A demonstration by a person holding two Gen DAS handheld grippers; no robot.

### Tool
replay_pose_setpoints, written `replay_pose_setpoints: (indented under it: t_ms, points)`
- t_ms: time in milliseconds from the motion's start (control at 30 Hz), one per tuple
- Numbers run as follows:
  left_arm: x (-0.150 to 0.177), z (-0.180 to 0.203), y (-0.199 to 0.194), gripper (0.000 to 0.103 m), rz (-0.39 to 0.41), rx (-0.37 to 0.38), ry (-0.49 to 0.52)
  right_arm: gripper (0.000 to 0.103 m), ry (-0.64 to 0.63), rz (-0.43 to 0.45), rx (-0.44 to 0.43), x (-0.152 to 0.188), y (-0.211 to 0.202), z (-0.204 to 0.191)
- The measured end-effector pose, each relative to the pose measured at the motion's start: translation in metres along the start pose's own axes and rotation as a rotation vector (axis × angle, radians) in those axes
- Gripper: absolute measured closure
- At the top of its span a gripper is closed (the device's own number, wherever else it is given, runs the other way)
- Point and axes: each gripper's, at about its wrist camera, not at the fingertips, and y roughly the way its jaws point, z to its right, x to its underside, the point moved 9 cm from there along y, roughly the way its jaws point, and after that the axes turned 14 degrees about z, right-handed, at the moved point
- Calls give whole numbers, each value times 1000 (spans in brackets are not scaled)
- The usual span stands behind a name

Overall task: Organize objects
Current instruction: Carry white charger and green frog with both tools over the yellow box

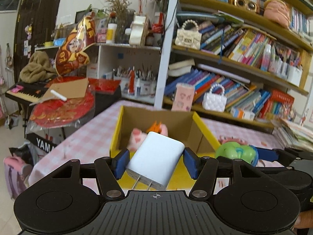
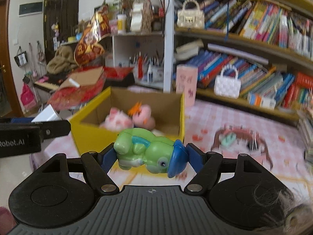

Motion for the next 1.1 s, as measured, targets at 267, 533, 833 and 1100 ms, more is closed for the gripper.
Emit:
replay_pose_setpoints:
  t_ms: [267, 533, 833, 1100]
  points:
    - [-15, 0, 46, 44, 12, -19, 13, 30, -56, 43, -30, -22, 49, 6]
    - [-6, -1, 101, 44, -41, -59, 28, 30, -168, 6, -110, -15, 109, 9]
    - [12, 3, 144, 44, -110, -90, 99, 30, -199, -94, -183, 2, 164, 22]
    - [24, 3, 163, 44, -161, -107, 129, 30, -316, -179, -274, 19, 189, 13]
